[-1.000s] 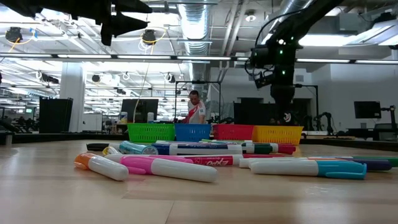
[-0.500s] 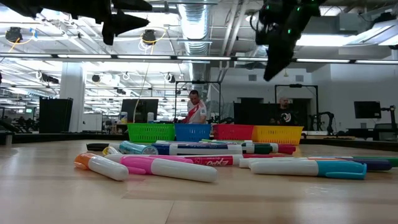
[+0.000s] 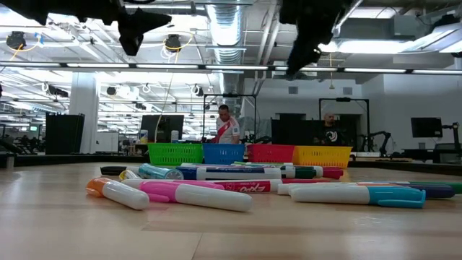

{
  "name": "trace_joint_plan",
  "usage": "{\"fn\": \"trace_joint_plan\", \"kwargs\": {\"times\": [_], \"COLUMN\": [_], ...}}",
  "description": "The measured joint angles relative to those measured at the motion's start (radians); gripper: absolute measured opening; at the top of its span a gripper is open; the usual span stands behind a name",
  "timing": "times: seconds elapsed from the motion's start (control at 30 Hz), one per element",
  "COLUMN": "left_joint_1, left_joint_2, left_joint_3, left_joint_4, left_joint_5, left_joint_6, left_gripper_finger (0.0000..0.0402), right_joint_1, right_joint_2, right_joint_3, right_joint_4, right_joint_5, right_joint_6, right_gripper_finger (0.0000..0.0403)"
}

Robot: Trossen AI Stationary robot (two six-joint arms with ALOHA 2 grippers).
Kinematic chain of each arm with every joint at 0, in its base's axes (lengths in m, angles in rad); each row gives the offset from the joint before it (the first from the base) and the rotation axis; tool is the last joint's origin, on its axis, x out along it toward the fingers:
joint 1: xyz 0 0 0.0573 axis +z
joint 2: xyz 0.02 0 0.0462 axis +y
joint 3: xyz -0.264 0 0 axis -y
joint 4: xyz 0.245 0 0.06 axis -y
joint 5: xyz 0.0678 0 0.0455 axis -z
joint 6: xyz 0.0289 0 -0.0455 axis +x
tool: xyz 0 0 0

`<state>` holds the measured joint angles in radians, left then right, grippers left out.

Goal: Pick & Place Markers
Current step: Put the large light blue highlighter pen into the yellow bin

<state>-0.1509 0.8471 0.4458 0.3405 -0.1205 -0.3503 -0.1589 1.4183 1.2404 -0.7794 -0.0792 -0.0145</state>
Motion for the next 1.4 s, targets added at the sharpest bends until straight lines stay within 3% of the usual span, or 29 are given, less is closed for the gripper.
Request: {"fn": "trace_joint_plan", "kwargs": {"times": [0.23,0.4,0.6,0.77,1.1,1.4], "left_joint_1": [0.000,0.000,0.000,0.000,-0.001,-0.001], "left_joint_2": [0.000,0.000,0.001,0.030,0.299,0.487], "left_joint_3": [0.000,0.000,0.000,0.000,0.000,0.000], "left_joint_4": [-0.086,-0.185,-0.283,-0.371,-0.348,-0.174], "left_joint_5": [0.168,0.274,0.290,0.290,0.290,0.290], "left_joint_6": [-0.002,0.135,0.209,0.369,0.608,0.787], "left_gripper_finger": [0.0195,0.0195,0.0195,0.0195,0.0195,0.0195], "right_joint_1": [0.160,0.232,0.302,0.350,0.382,0.379], "right_joint_2": [0.093,0.152,0.204,0.234,0.240,0.239], "right_joint_3": [0.000,0.000,0.000,0.000,0.000,0.000], "right_joint_4": [0.115,0.147,0.150,0.154,0.156,0.152], "right_joint_5": [0.045,0.060,0.060,0.059,0.057,0.055], "right_joint_6": [0.131,0.230,0.365,0.418,0.434,0.434], "right_gripper_finger": [0.0175,0.0166,0.0157,0.0151,0.0140,0.0137]}}
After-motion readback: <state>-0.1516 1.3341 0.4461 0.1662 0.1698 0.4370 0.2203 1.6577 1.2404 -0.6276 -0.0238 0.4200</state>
